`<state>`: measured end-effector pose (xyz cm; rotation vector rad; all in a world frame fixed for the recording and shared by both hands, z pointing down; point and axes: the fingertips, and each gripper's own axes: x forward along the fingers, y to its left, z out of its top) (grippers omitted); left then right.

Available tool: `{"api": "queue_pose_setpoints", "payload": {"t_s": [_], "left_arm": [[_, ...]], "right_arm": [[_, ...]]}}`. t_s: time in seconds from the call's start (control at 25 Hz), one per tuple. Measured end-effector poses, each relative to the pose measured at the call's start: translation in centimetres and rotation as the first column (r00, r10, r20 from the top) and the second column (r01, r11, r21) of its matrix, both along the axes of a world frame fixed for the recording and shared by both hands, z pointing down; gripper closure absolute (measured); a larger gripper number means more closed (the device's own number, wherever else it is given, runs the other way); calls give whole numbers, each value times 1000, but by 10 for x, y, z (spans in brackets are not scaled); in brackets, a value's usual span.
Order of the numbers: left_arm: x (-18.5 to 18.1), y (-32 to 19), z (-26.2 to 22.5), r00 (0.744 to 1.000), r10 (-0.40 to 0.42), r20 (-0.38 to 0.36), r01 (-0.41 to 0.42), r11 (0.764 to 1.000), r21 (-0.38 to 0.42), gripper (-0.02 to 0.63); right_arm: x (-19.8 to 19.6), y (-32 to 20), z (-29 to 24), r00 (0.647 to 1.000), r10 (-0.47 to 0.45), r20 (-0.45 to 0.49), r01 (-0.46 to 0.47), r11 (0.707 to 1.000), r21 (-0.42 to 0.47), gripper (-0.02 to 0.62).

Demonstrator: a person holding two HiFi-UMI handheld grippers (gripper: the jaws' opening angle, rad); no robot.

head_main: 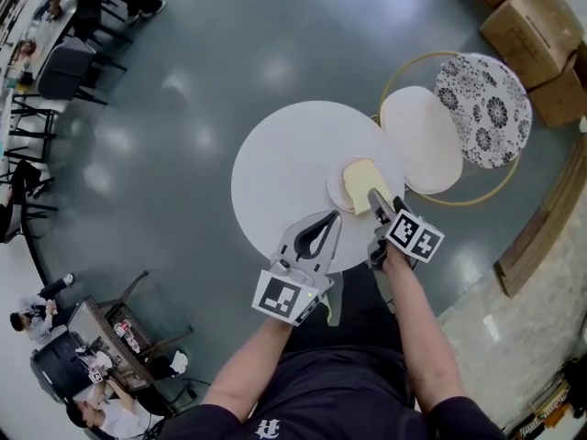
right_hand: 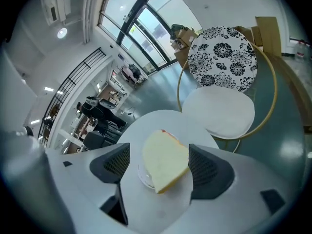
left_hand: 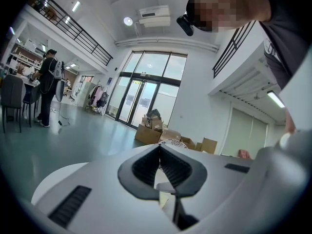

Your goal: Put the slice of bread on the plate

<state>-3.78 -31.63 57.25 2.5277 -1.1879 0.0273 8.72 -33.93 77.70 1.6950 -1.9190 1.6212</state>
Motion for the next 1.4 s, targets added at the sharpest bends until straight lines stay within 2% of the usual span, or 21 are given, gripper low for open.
{"api": "queue_pose_setpoints", "payload": {"t_s": [0.16,0.44,0.72,0.88,1.0,1.12,1.4], "left_arm": [[6,4,-3,1000,8,5,-8,1000,-9,600],[20,9,-3,999,25,25,-25,1000,-6,600],[35,20,-30,998,54,34,-55,998,22,600],[42,24,-54,998,63,32,-64,997,51,600],[43,33,-69,997,64,37,-66,996,62,600],[44,44,-87,997,63,42,-66,996,67,600],[46,67,-121,997,73,34,-76,992,103,600]], "right_arm": [[-9,1,-10,997,-53,51,53,999,15,242],[-7,4,-41,994,-43,105,35,996,80,242],[-25,19,-110,972,-130,198,86,973,216,249],[-28,31,-158,959,-209,191,139,936,324,351],[-24,45,-193,963,-235,135,164,902,399,482],[-22,60,-229,966,-249,69,190,866,463,572],[-32,84,-294,956,-290,-36,255,770,585,589]]}}
